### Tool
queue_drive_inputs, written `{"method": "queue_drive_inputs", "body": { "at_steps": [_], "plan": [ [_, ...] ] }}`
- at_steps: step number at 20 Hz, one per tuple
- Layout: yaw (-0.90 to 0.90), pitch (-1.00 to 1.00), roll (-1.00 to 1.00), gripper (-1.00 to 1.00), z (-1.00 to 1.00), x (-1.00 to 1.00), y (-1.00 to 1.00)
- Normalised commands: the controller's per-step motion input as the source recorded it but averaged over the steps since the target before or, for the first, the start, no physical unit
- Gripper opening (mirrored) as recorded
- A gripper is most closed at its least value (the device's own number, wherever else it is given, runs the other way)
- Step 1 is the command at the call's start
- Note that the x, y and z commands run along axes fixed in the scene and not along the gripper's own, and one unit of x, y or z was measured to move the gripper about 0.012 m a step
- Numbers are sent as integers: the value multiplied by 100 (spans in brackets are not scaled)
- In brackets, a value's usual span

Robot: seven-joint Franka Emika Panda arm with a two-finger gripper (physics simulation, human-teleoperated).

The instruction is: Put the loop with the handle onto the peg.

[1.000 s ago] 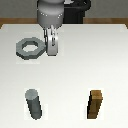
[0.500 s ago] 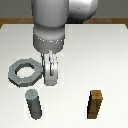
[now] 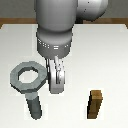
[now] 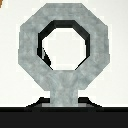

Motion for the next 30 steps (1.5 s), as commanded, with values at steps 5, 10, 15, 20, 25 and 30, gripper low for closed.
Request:
{"method": "queue_drive_inputs", "body": {
  "at_steps": [5, 10, 15, 20, 25, 30],
  "plan": [
    [0, 0, 0, -100, -40, 0, -20],
    [0, 0, 0, -100, 0, 20, -20],
    [0, 0, 0, -100, 0, 60, 20],
    [0, 0, 0, -100, 0, 0, 20],
    [0, 0, 0, -100, -20, 20, 0],
    [0, 0, 0, 100, -80, 0, 0]
  ]
}}
